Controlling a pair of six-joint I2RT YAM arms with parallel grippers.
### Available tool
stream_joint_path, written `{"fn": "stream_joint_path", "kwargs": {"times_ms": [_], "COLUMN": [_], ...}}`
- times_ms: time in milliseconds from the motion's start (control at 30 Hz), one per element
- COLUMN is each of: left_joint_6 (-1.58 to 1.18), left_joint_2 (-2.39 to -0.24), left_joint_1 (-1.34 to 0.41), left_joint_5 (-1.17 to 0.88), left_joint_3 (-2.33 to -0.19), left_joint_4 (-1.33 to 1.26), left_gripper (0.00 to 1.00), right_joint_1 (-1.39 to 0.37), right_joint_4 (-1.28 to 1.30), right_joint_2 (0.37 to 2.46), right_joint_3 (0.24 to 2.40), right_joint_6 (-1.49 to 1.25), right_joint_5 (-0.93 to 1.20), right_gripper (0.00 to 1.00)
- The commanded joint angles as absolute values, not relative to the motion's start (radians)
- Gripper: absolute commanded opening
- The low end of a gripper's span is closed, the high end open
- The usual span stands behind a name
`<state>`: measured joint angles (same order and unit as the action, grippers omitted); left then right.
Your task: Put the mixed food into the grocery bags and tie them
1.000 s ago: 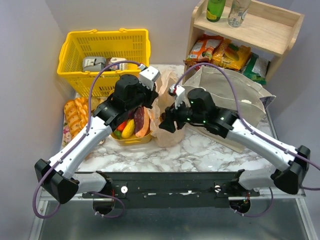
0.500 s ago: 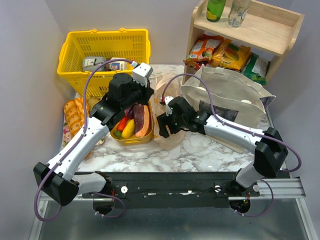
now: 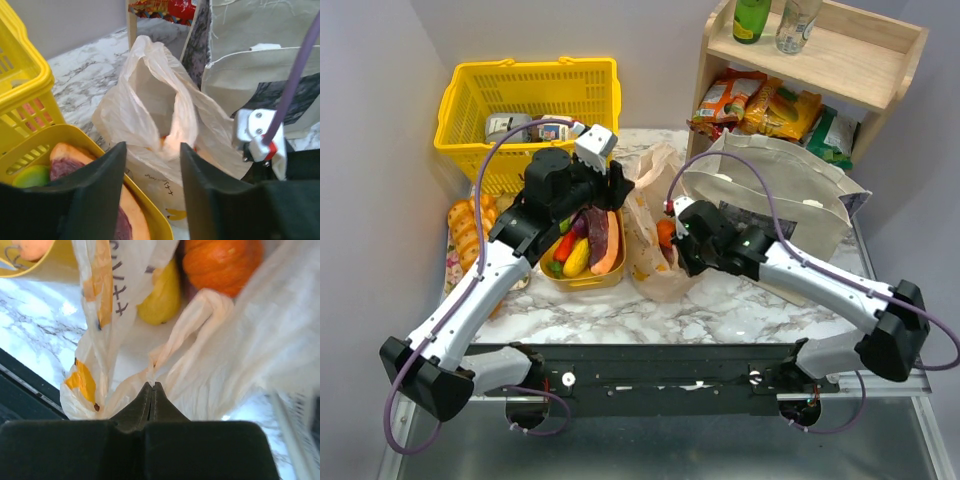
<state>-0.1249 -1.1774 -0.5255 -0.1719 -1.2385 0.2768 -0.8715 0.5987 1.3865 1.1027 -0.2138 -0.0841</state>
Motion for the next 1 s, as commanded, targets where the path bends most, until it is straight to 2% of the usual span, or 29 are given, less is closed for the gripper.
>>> {"fn": "stream_joint_path", "kwargs": {"times_ms": [0,100,233,633,800,900,933,967], "left_joint_6": [-0.078,-0.061,-0.038,-0.025,-0.092,-0.120,-0.138,-0.146], "left_joint_2": [-1.109,-1.089,-1.111,-1.310,-1.399,-1.457,-1.488,-1.499], "left_joint_1": [-0.502,-0.480,-0.476,-0.476,-0.476,-0.476,-0.476,-0.476], "left_joint_5": [-0.262,-0.323,-0.419,-0.246,-0.238,-0.238,-0.239,-0.242], "left_joint_3": [-1.232,-1.242,-1.281,-1.385,-1.443,-1.476,-1.486,-1.499], "left_joint_4": [0.253,0.258,0.291,0.252,0.178,0.127,0.123,0.126], "left_gripper": [0.86,0.99,0.99,0.99,0.98,0.87,0.68,0.58], "right_joint_1": [-0.876,-0.876,-0.867,-0.854,-0.853,-0.854,-0.853,-0.856], "right_joint_4": [0.709,0.732,0.710,0.658,0.643,0.627,0.620,0.614], "right_joint_2": [1.293,1.247,1.183,1.124,1.111,1.094,1.085,1.069], "right_joint_3": [1.166,1.169,1.151,1.131,1.098,1.085,1.077,1.072], "right_joint_6": [-0.112,-0.084,-0.057,-0.046,-0.052,-0.049,-0.046,-0.043], "right_joint_5": [-0.257,-0.329,-0.367,-0.347,-0.344,-0.339,-0.341,-0.344], "right_gripper": [0.01,0.01,0.01,0.01,0.01,0.01,0.01,0.01]}}
